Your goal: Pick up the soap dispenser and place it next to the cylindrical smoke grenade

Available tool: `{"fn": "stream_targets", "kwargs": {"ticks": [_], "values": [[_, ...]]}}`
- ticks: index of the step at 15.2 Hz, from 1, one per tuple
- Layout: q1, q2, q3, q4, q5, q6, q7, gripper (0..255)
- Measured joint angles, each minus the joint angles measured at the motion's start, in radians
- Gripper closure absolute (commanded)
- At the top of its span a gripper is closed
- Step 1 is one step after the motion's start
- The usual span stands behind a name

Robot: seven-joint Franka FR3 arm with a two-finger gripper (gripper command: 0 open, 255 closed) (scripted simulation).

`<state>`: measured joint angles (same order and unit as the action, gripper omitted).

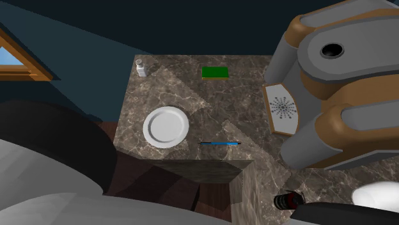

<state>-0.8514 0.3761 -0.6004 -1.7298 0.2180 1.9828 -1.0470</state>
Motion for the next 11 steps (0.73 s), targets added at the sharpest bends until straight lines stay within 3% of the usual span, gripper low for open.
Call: {"fn": "stream_targets", "kwargs": {"ticks": [5, 6, 11], "values": [[0.000, 0.001, 0.000, -0.006, 0.001, 0.008, -0.002, 255], [0.000, 0.001, 0.000, -0.006, 0.001, 0.008, -0.002, 0], [0.000, 0.001, 0.000, -0.006, 0.002, 0.008, -0.002, 0]]}}
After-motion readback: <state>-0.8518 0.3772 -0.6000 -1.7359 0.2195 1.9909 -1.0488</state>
